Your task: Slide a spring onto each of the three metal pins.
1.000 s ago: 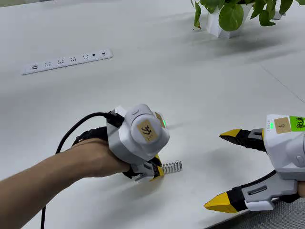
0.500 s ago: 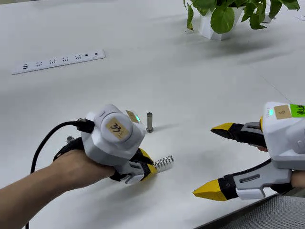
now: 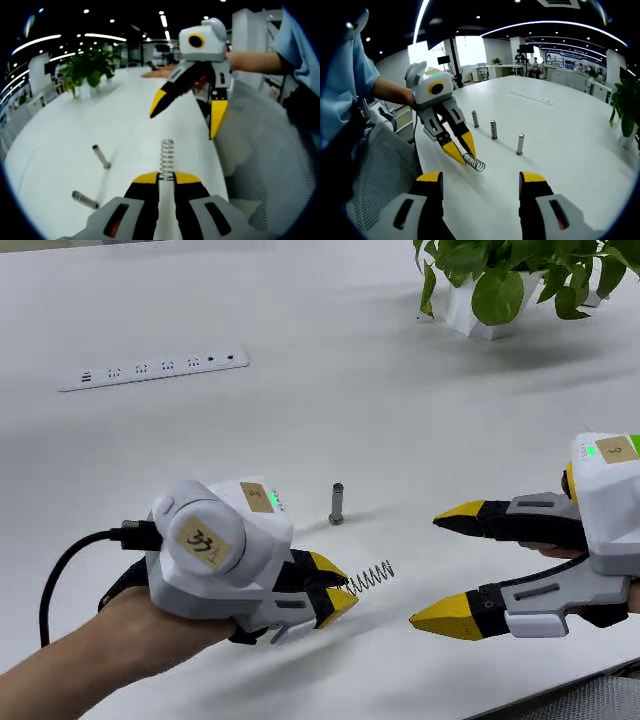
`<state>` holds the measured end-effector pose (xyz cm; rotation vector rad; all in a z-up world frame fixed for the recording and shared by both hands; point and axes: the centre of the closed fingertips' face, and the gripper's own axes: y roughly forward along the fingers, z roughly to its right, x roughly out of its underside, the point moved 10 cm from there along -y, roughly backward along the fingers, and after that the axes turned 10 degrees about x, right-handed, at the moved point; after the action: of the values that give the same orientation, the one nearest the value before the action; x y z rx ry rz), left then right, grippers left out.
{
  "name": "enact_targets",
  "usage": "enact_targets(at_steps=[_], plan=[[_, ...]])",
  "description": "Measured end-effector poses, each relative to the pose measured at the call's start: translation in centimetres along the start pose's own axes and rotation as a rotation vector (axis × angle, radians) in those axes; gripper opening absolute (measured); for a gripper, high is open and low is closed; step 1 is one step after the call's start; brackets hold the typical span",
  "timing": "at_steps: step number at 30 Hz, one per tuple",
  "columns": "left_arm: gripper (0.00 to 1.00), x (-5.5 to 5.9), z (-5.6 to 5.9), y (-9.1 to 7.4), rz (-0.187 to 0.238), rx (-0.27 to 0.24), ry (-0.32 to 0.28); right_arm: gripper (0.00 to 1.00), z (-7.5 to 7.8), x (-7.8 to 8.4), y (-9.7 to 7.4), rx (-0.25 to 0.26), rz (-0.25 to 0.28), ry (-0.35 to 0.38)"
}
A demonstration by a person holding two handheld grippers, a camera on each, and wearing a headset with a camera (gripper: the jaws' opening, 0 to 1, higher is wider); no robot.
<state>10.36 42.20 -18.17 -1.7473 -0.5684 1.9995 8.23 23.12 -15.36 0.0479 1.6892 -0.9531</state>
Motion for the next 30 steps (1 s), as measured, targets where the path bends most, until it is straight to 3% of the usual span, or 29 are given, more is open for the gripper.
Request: enact_targets(at_steps=[5,9,20,30], plan=[[0.1,-0.2,0.8,-0.1,0.023,0.025,0.035,0.4,0.0,-0.6,0.7,-0.066,-0.022,-0.009],[0.1,-0.2,1.0,-0.1,0.036,0.033,0.032,0.31,-0.3,-0.7,0.8,-0.101,-0.039,-0.013],[0.1,0.0,1.4,-0.4,0.063,0.062,0.053,0.21,-1.2,-0.8,0.7,-0.165,-0.069,-0.019],[0.1,0.1,1.7,-0.7,0.069,0.075,0.06,0.13,-1.7,-0.9,1.0,-0.187,-0.085,-0.031]])
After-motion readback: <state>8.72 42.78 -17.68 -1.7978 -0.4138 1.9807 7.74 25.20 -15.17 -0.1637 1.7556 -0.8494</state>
